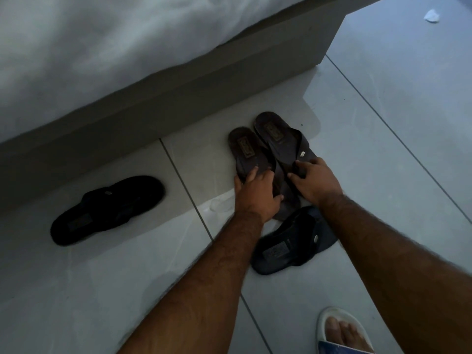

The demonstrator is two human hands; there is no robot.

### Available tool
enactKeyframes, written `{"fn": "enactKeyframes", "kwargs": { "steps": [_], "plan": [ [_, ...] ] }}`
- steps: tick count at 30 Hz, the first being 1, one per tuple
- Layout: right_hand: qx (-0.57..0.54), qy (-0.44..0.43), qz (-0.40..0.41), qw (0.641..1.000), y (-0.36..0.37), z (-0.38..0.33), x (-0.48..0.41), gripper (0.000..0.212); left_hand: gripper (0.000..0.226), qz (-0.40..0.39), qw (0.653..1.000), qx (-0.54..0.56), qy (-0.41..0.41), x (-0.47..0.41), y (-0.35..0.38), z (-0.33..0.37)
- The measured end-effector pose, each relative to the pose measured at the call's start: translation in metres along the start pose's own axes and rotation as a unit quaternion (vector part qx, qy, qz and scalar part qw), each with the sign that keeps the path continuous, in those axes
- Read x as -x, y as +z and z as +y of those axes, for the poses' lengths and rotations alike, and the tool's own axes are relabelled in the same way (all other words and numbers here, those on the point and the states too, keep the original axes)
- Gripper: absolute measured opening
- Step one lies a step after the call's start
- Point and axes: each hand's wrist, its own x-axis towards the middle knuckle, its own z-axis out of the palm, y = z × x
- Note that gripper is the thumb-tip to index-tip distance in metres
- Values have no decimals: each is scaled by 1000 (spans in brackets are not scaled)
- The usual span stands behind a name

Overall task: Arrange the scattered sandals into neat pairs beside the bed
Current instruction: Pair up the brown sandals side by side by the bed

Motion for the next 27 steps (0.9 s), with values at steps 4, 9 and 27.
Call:
{"fn": "enactKeyframes", "kwargs": {
  "steps": [4,9,27],
  "plan": [
    [8,-4,-10,1000,2,-2,3,65,65,-26,1000,-15,-7,-3,-6,1],
    [78,-14,47,996,2,1,22,66,71,35,999,32,13,-2,-13,-7],
    [19,-7,47,999,68,55,168,58,64,165,946,-66,-270,117,-61,-212]
  ]
}}
